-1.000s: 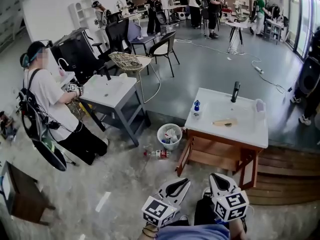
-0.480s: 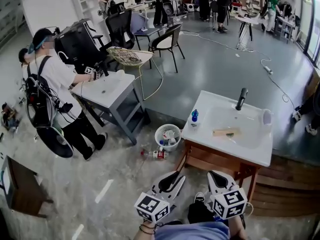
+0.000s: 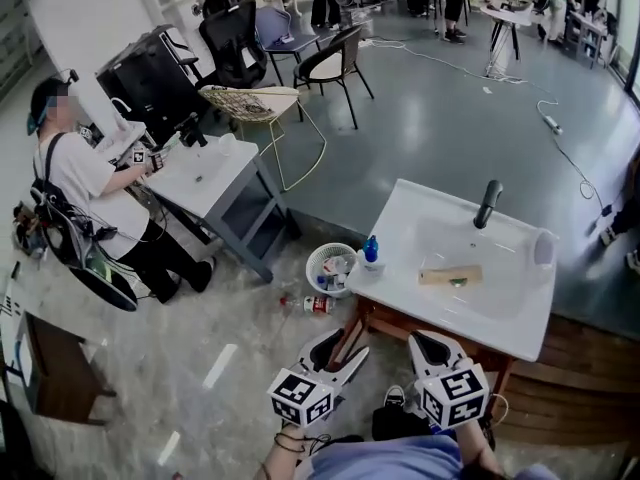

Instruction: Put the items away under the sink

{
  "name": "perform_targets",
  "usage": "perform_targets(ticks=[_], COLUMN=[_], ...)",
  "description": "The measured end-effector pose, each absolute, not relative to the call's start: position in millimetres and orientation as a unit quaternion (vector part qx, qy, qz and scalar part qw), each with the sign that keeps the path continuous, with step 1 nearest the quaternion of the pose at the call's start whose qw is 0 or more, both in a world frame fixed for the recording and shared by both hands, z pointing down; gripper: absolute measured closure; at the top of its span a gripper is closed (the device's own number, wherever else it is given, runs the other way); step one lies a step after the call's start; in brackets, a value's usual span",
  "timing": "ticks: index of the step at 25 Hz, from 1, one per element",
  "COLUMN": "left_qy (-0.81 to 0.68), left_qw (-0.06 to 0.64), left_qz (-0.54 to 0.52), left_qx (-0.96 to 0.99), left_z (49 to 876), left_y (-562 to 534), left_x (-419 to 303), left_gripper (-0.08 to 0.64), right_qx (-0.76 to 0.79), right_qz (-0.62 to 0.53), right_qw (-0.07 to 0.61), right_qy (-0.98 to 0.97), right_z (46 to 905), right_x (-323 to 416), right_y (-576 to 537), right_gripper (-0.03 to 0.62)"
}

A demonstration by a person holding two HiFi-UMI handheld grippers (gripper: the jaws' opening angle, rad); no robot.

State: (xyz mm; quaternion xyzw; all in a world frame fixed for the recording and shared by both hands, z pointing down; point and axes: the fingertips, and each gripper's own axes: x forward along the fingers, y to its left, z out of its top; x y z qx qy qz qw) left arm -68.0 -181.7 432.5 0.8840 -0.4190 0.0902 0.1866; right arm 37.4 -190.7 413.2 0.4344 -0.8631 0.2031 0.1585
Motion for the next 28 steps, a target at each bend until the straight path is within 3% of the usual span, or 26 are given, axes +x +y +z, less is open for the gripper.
perform_targets(ticks=[10, 17, 28], left_qy=[-0.420, -0.437, -0.479], left_qw=[0.192, 0.209, 0.188], left_qz=[0.137, 0.168, 0.120], left_qx=[0.876, 0.858, 0.849], left_z=[482, 511, 479], left_y=[-260, -316, -380], left_x=[-41, -41, -50], left_gripper=[0.297, 0.230, 0.227], right_qx=[0.422, 0.420, 0.444], right_qz=[0.223, 0.242, 0.258], right_qw=[0.165, 0.159, 0.156], right_qy=[-0.863, -0.860, -0.844], right_z=[440, 450, 458], right_x=[74, 89, 112], right_y=[-235, -249, -259], right_gripper=[0.574, 0.574, 0.574])
